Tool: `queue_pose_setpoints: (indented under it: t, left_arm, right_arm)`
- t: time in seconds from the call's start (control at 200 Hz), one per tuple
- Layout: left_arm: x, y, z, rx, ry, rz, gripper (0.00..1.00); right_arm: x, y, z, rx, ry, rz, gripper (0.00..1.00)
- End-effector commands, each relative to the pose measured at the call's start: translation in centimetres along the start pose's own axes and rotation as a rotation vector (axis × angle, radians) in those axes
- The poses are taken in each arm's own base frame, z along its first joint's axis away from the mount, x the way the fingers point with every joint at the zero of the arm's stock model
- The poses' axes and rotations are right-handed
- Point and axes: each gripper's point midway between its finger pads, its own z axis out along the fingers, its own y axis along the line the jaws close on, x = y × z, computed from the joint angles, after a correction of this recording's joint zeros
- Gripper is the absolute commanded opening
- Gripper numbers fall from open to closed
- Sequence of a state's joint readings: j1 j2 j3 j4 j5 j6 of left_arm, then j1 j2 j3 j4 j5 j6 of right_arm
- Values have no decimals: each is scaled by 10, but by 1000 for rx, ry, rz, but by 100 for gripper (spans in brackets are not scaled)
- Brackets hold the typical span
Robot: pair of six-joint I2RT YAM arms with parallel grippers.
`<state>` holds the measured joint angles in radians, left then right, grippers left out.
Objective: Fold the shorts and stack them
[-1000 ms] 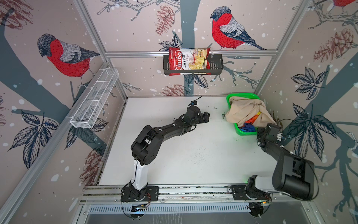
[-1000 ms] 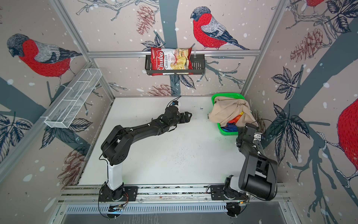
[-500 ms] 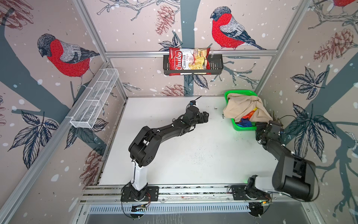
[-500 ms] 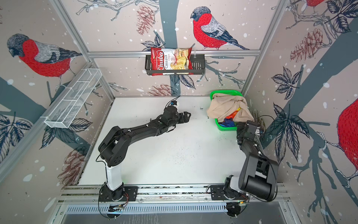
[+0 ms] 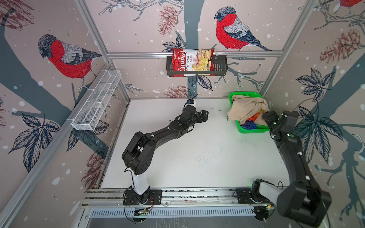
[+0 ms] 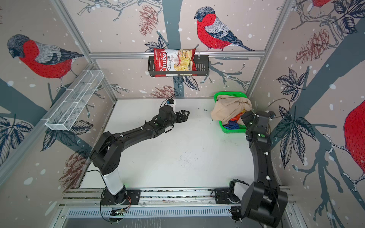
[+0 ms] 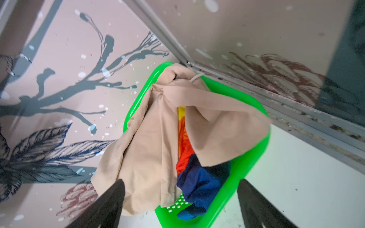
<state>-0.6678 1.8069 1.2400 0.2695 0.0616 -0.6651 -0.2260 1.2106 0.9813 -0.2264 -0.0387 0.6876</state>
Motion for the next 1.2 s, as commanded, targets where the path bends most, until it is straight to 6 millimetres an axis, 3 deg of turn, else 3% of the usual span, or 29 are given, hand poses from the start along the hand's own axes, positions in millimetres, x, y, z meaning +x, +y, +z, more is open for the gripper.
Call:
queue_pose_setpoints:
  t: [0.0, 0.145, 0.31, 0.395, 0.445, 0.505, 0.535, 0.605, 0.685, 0.936, 1.076, 1.196]
  left_arm:
    - [0, -6, -3, 52, 0, 7, 91]
    - [6, 5, -2, 55, 27, 1, 90]
    - [4, 20, -1, 40, 31, -6, 91]
    - [5, 26, 2, 39, 41, -17, 91]
    - [6, 29, 4, 41, 48, -25, 91]
    - [7, 29, 6, 45, 55, -30, 90]
    - [8, 29, 6, 48, 57, -33, 90]
    - [7, 27, 6, 54, 59, -37, 90]
    - [6, 25, 4, 62, 58, -44, 89]
    - [-1, 18, -8, 83, 33, -70, 89]
    - [-5, 16, -17, 80, 18, -73, 89]
    - [-6, 15, -23, 79, 11, -77, 89]
  right_arm:
    - [24, 32, 30, -5, 142, -156, 89]
    - [42, 68, 81, -11, 255, -190, 89]
    - [59, 78, 135, 6, 311, -171, 88]
    - [64, 78, 156, 13, 336, -168, 79]
    - [66, 85, 165, -28, 348, -170, 65]
    - [63, 95, 169, -62, 345, -172, 19]
    - [57, 100, 168, -66, 334, -177, 3]
    - [37, 114, 157, -68, 277, -196, 0]
    - [0, 136, 129, -79, 159, -217, 0]
    - [-118, 202, -10, -168, -278, -257, 0]
    - [-154, 213, -66, -179, -408, -260, 0]
    - [-156, 205, -74, -145, -423, -278, 1]
